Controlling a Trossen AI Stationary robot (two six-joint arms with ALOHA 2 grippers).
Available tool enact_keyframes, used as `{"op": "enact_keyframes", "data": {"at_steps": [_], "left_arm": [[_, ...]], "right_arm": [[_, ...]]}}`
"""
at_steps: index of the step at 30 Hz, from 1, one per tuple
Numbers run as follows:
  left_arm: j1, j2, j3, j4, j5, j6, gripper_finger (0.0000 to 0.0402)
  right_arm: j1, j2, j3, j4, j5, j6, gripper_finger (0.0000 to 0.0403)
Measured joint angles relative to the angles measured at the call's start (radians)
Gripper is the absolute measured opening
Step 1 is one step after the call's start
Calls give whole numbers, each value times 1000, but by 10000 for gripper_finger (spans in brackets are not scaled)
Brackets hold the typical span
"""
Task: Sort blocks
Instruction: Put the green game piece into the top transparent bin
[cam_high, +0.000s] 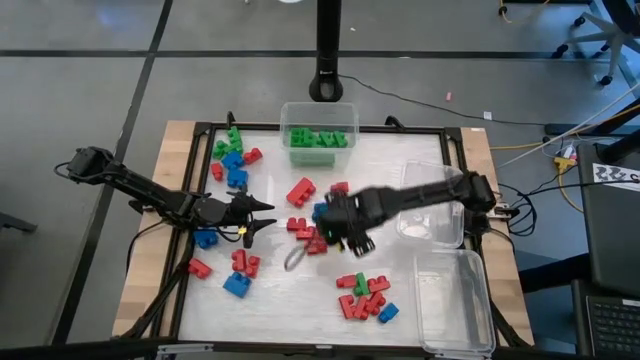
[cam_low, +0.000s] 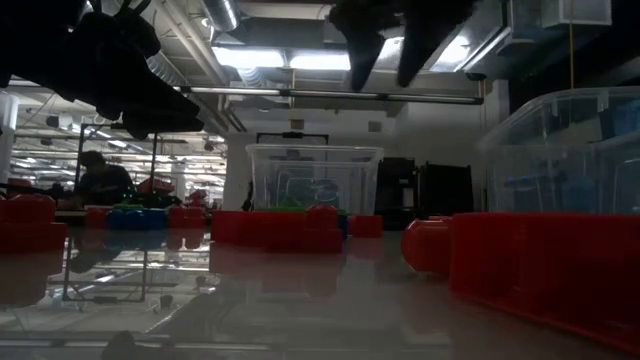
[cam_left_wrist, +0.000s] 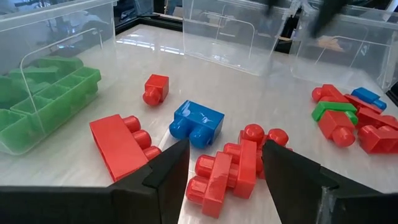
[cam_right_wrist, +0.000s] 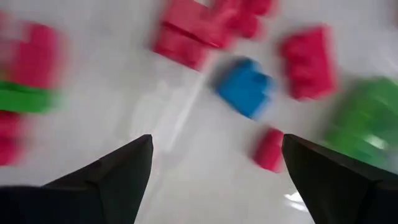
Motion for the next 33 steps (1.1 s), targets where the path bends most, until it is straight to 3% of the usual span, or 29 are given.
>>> {"op": "enact_keyframes", "data": {"at_steps": [5,16,26,33], "left_arm": [[0,0,0,1,0,-24,188],[0,0,0,1,0,-28,188],[1,0,0,2,0,-28,188],[1,0,0,3,0,-26,188]], "right_arm": [[86,2,-110,71,-98,140,353],[214,4,-361,332,-199,380,353],[223,2,-474,430,-180,426,353],[171,0,-484,413,-71,329,353]]}}
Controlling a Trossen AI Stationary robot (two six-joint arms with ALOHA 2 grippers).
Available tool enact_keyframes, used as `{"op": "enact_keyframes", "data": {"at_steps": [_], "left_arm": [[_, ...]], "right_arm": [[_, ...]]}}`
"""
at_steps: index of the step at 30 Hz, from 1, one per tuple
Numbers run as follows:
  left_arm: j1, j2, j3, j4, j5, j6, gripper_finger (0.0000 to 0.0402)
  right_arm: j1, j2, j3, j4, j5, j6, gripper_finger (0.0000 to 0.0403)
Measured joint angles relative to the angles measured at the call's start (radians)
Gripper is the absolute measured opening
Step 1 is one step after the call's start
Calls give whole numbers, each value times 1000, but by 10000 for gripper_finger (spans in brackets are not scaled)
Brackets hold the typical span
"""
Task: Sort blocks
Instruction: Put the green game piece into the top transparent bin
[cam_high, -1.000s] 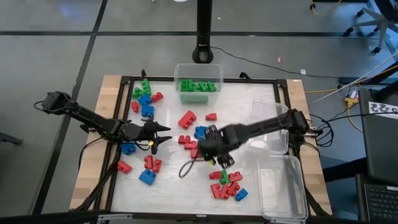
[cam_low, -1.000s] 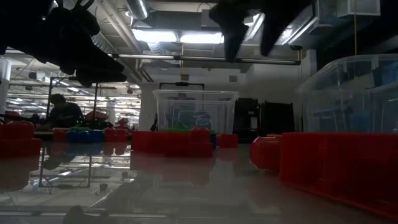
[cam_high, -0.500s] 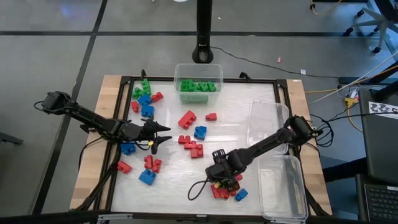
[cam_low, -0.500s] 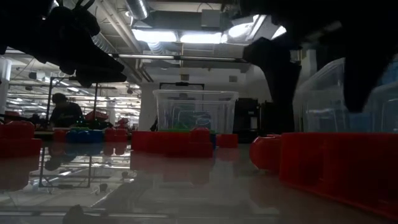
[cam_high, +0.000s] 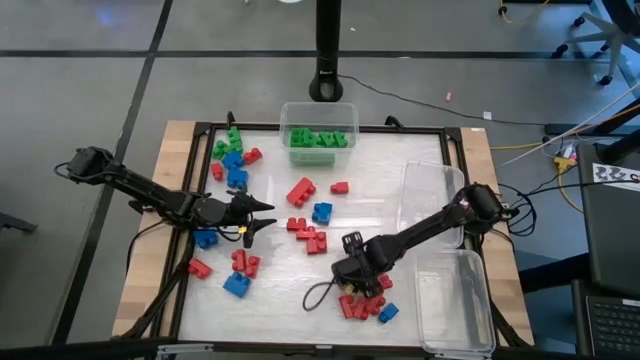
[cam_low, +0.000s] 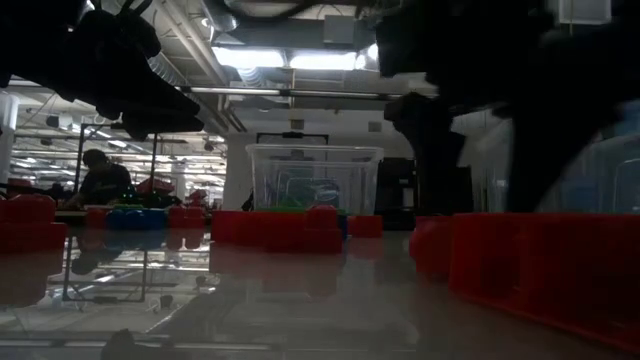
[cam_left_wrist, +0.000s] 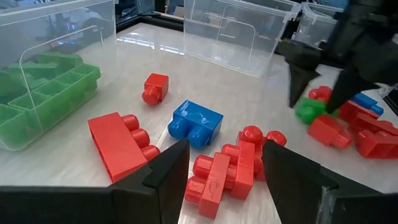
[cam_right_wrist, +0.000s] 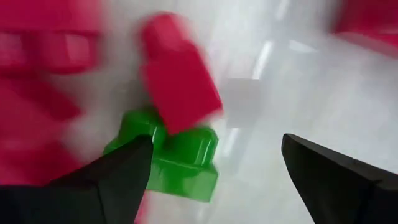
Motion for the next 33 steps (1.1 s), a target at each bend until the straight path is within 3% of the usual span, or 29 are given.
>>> {"op": "enact_keyframes", "data": {"at_steps": [11,16,22,29,33], "left_arm": [[0,0,0,0,0,1,188],[0,0,0,0,0,-1,188],[0,0,0,-1,0,3,188],[0,0,0,-1,0,3,188],[0,0,0,-2,0,-4,188]], "right_arm": [[-130,4,-2,-12,314,-246,353],[-151,5,92,-162,248,-207,353],[-130,2,195,-264,37,-75,353],[-147,2,122,-260,217,-36,353],[-220,2,72,-229,213,25,353]]}}
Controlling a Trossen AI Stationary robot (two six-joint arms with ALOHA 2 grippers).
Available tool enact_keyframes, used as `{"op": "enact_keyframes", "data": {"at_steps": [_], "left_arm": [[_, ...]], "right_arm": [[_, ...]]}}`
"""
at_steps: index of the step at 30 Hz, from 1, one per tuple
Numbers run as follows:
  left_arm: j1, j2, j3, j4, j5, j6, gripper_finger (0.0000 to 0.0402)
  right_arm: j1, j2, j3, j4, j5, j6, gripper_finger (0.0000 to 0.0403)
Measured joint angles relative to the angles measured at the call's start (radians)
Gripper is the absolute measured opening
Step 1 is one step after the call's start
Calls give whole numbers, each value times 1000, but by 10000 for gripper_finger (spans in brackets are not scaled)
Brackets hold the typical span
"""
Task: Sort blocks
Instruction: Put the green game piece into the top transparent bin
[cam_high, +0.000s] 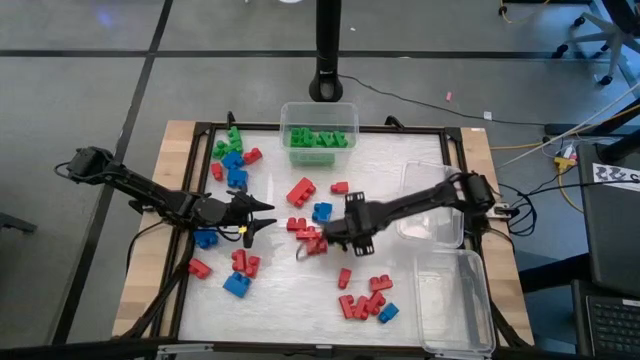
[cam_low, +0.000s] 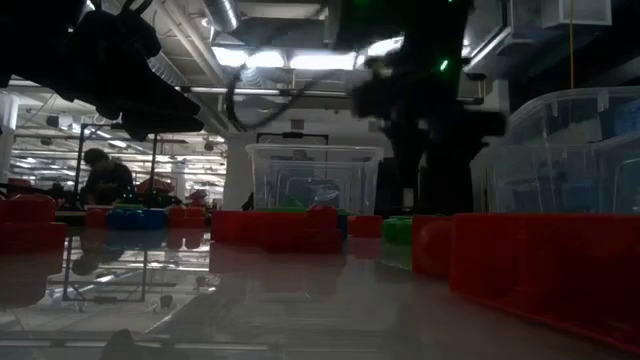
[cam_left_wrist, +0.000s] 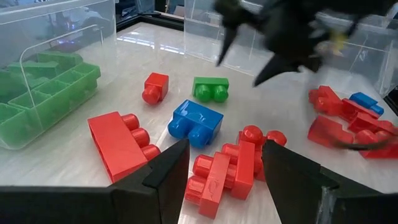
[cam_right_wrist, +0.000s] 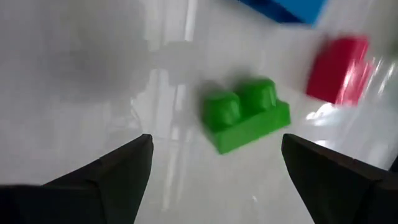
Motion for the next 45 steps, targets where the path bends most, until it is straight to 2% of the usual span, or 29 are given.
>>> {"op": "enact_keyframes", "data": {"at_steps": [9,18,27,31,38,45], "left_arm": [[0,0,0,0,0,-1,188],[0,0,0,0,0,0,188],[0,0,0,0,0,2,188],[0,0,0,1,0,2,188],[0,0,0,2,0,2,188],[0,0,0,2,0,2,188]], "right_arm": [[-114,0,-80,110,-132,175,353],[-178,0,-161,311,-133,234,353],[-197,-10,-222,378,-125,203,348],[-196,-7,-223,382,-123,184,303],[-196,-5,-224,383,-90,131,175],[-196,-4,-224,383,-77,41,165]]}}
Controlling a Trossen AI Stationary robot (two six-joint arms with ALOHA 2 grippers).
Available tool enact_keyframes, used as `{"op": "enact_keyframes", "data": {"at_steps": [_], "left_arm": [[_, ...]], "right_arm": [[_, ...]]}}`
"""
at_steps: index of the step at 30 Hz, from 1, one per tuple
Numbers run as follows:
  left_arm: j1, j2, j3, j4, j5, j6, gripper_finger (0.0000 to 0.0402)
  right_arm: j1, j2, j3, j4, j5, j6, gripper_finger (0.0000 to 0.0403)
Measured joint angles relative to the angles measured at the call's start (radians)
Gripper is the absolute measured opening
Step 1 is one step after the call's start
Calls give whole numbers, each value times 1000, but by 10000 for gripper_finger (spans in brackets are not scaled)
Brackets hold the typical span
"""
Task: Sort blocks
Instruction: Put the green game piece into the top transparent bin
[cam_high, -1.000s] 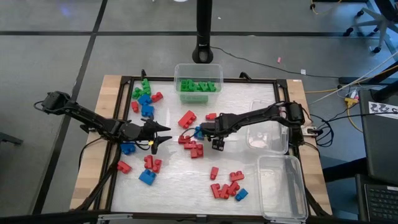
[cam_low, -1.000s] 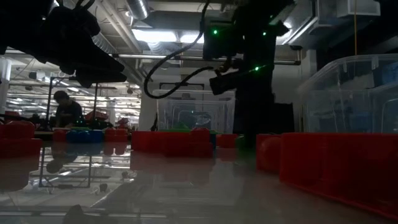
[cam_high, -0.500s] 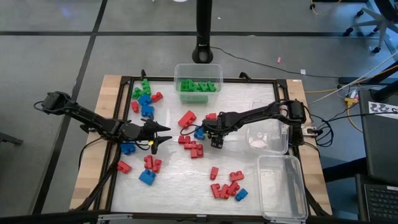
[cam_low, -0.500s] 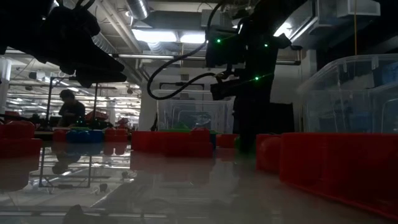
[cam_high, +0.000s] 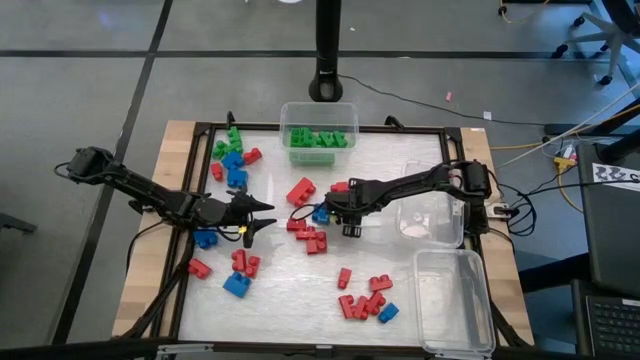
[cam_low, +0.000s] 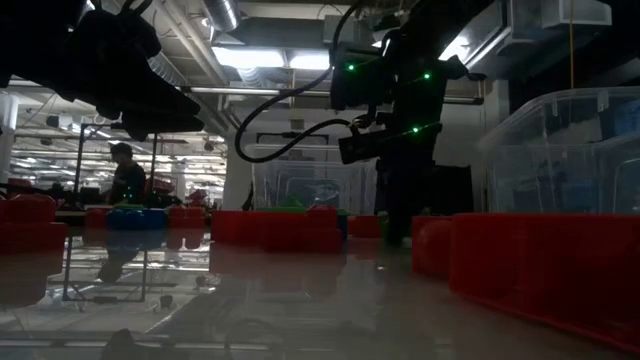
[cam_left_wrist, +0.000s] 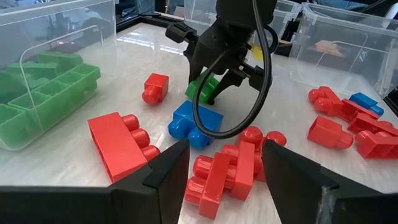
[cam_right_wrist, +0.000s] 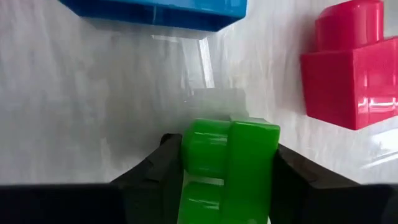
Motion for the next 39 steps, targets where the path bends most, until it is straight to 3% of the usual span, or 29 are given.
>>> {"op": "enact_keyframes", "data": {"at_steps": [7,14,24,29,35,39], "left_arm": [[0,0,0,0,0,0,188],[0,0,0,-1,0,0,188],[0,0,0,-1,-1,4,188],[0,0,0,-1,-1,4,188],[0,0,0,-1,-1,4,188],[0,0,0,-1,-1,7,188]], "right_arm": [[6,9,57,-39,-5,-79,173],[5,8,211,-153,11,-185,166],[-14,6,528,-341,263,-376,166],[-81,3,654,-275,364,-520,170],[-198,4,679,-101,331,-667,170],[-274,22,680,-21,267,-680,187]]}}
